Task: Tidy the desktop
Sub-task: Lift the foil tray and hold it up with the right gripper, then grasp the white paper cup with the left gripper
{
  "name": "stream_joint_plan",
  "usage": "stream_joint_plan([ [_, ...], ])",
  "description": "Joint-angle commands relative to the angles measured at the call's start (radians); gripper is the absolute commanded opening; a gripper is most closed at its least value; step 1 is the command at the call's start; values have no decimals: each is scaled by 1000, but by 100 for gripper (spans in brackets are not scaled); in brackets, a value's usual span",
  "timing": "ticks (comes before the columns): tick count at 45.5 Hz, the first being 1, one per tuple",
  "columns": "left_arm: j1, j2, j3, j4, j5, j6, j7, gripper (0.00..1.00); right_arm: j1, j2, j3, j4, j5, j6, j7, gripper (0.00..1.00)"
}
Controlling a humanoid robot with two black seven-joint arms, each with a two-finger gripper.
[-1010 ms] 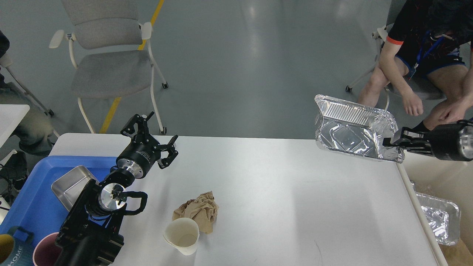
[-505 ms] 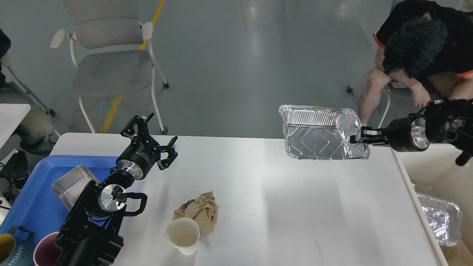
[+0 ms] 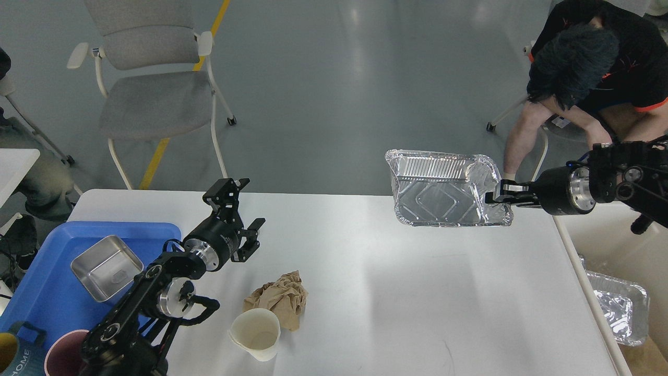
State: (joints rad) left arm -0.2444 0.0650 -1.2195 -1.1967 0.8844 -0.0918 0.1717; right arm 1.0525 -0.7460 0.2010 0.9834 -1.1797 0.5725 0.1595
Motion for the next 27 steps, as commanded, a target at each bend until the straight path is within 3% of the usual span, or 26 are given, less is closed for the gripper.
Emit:
stream_joint_plan([
  [1,95,221,135,-157,21,20,3,96,-2,0,0,0,0,0,2,0],
  [10,186,686,262,-435,19,-15,3,96,-6,4,2,0,0,-5,2,0],
  [18,182,1053,334,-494,15,-129,3,96,-17,4,2,1,0,-16,2,0],
  [27,182,1286,347,-529,16,-219,-4,96,-19,5,2,1,0,-17,3,0],
])
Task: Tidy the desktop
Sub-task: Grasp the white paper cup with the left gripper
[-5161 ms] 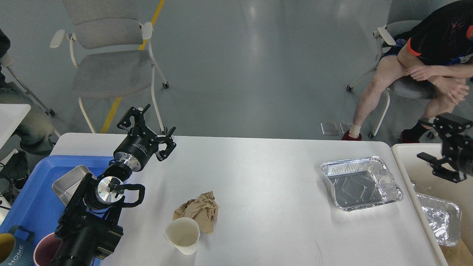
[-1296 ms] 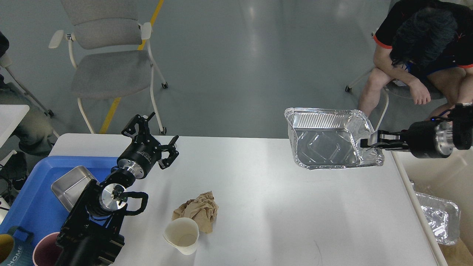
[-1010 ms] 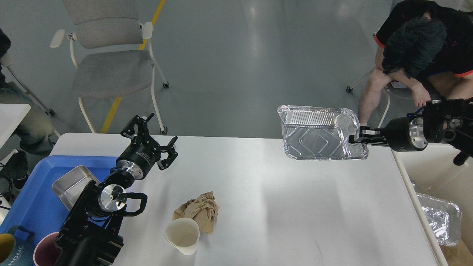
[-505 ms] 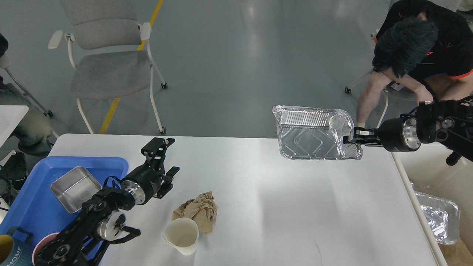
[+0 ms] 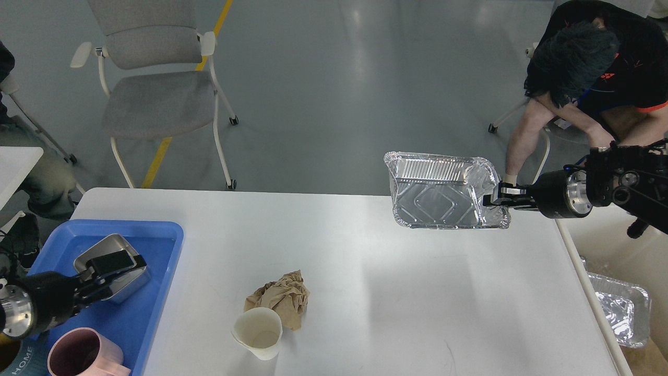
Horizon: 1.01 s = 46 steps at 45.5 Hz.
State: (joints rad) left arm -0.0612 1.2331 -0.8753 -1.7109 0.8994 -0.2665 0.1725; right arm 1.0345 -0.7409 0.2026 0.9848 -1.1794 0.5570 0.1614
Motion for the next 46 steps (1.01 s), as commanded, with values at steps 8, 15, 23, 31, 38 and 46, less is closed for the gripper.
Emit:
stream_joint_plan([
  [8,-37,226,-7,-50,3,-88,-21,96,-2,0,0,0,0,-3,1,0],
  [15,-100,209,-5,-50,3,-114,-19,96,-4,0,1,0,0,-5,3,0],
  [23,-158,-10,9,-50,3,-181,28,96,-16,0,1,0,0,-11,3,0],
  [31,-216,-185,110,-46,23,-221,117,96,-16,2,1,0,0,-12,4,0],
  [38,-376,-320,335,10,105,-206,114,96,-14,6,1,0,0,-14,4,0],
  [46,-433,-468,414,116,136,-204,114,96,-14,3,1,2,7,-14,4,0],
])
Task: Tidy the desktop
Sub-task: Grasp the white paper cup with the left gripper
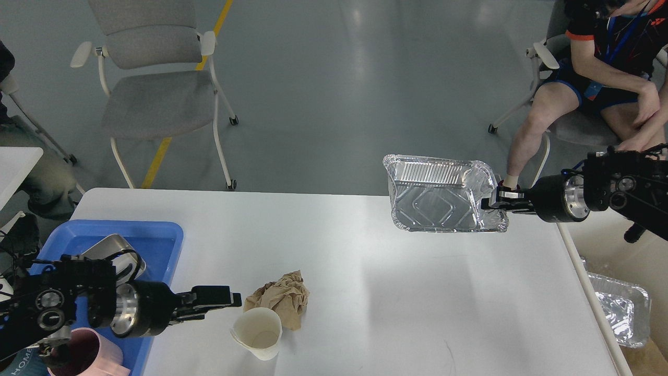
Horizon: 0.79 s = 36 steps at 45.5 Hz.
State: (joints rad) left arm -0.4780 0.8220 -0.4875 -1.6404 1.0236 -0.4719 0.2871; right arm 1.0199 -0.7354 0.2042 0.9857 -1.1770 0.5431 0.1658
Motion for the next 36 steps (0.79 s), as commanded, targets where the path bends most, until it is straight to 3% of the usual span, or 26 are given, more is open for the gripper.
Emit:
stream_joint_plan([
  [1,-8,-79,27,74,35,-1,0,96,0,-7,0,1,10,0,0,0],
  [15,-1,-109,55,99,73,2,-12,93,-1,-4,0,-4,11,0,1,0],
  [22,32,-107,55,99,127,33,-14,83,-1,-1,0,-4,11,-3,1,0],
  [26,52,-113,53,99,168,36,-13,73,-1,-1,0,-4,11,-3,1,0],
  [36,58,-136,55,132,174,33,-9,27,-1,-2,0,-2,11,-3,1,0],
])
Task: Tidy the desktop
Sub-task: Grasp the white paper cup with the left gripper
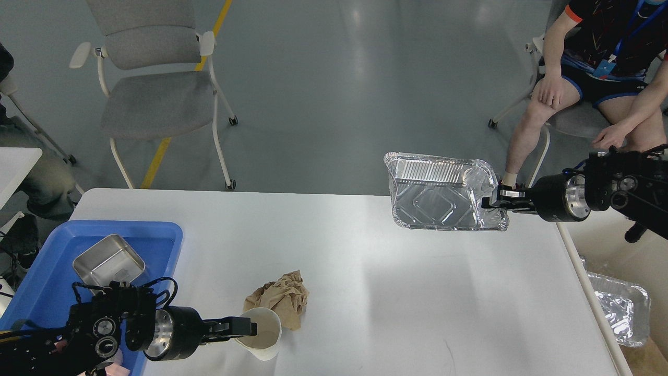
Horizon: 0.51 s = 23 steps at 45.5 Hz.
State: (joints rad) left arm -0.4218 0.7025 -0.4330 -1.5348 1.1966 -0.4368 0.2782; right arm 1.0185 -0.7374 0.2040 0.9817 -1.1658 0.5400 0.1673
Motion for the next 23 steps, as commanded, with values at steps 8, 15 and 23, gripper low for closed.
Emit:
stream_joint_plan([
  [8,14,-23,-1,31,1,-13,13,0,0,0,0,2,0,0,0,0],
  [15,14,-17,-6,30,5,-14,10,0,0,-2,0,0,0,-2,0,0],
  [23,14,61,-21,-37,9,-31,-2,0,0,0,0,0,0,-3,0,0],
])
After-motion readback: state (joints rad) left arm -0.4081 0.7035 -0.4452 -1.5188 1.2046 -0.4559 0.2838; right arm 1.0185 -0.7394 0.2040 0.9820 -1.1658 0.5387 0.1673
